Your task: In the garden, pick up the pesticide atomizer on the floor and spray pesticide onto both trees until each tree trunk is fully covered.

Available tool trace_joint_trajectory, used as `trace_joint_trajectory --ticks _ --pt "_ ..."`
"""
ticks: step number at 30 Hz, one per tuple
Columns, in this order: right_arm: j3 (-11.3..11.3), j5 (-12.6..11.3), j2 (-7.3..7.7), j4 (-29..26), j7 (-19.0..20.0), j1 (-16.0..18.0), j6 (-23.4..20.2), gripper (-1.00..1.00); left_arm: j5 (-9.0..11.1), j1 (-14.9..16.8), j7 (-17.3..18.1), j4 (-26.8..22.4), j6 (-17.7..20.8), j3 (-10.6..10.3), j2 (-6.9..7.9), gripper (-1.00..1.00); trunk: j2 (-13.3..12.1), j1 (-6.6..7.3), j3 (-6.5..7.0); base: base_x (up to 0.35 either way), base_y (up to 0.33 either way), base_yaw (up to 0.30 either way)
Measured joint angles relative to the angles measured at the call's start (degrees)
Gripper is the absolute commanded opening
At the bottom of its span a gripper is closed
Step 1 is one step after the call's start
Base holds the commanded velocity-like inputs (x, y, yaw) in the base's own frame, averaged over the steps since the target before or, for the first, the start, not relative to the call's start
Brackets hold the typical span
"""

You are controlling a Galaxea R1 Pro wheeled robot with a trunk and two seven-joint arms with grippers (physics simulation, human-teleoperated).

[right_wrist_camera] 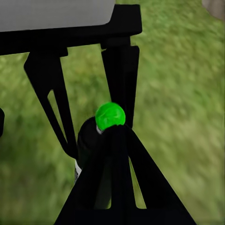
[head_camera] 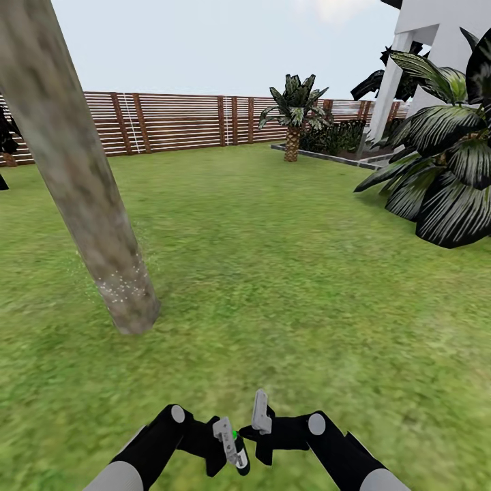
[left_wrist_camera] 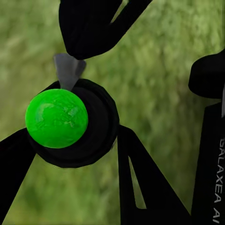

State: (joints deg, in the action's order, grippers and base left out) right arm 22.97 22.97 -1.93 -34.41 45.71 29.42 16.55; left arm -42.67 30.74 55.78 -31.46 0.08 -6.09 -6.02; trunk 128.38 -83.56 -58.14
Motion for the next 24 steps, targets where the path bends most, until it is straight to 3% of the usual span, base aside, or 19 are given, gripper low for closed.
trace_joint_trajectory --ticks 18,24 --pt "-0.07 0.13 0.08 0.20 0.00 0.00 0.00 -1.00 0.42 0.09 0.10 -0.07 0.00 0.00 -0.62 -1.00 0.00 0.00 0.00 0.000 0.000 0.000" --pt "-0.09 0.13 0.09 0.18 0.00 0.00 0.00 -1.00 -0.22 0.01 0.08 0.46 0.00 -0.01 0.21 -1.00 0.00 0.00 0.00 0.000 0.000 0.000"
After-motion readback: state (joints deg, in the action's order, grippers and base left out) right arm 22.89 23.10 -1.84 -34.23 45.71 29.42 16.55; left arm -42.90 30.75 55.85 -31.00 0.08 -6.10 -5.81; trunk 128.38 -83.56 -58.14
